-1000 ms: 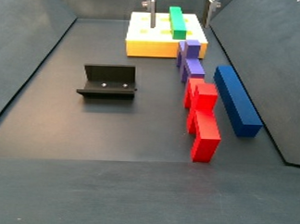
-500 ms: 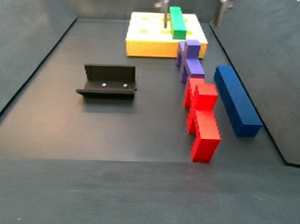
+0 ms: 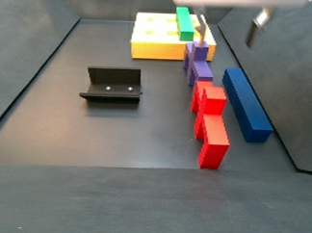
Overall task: Pick up the blue object. Move up. Move to above the board. Insert the blue object.
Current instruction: Pick up the blue object.
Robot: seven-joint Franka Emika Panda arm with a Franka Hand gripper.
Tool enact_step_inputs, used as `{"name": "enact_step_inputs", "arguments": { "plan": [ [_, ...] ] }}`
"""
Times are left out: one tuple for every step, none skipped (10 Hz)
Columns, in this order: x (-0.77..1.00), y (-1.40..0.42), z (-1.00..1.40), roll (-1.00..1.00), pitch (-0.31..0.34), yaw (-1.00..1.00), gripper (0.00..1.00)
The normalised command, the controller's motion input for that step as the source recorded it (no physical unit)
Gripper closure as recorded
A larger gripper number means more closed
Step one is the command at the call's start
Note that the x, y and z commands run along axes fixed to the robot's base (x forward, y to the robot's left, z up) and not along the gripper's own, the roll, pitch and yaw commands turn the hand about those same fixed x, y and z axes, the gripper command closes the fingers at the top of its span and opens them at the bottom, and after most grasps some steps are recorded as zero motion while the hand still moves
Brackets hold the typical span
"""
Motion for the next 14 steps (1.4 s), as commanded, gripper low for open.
{"name": "enact_step_inputs", "arguments": {
  "plan": [
    [-0.6,0.0,-0.4,0.16,0.0,0.0,0.0],
    [-0.57,0.0,-0.47,0.12,0.0,0.0,0.0],
    [-0.53,0.03,-0.49,0.11,0.0,0.0,0.0],
    [-0.52,0.09,-0.48,0.06,-0.017,0.0,0.0],
    [-0.45,0.13,-0.43,0.02,-0.05,0.0,0.0],
    [-0.32,0.11,-0.38,0.0,-0.074,0.0,0.0],
    [0.0,0.03,-0.3,0.0,-0.04,0.07,0.0],
    [0.13,0.0,-0.29,0.04,0.0,0.0,0.0],
    [0.08,0.01,-0.45,0.06,0.0,-0.02,0.0],
    [0.0,0.01,-0.52,0.05,-0.023,-0.02,0.0],
    [0.0,0.0,-0.42,0.06,-0.02,0.0,0.0],
    [-0.2,0.0,-0.37,0.05,-0.104,0.0,0.0],
    [-0.2,0.01,-0.41,0.03,-0.141,0.0,0.0],
    [0.0,0.03,-0.35,0.0,-0.08,0.0,0.0]
  ]
}}
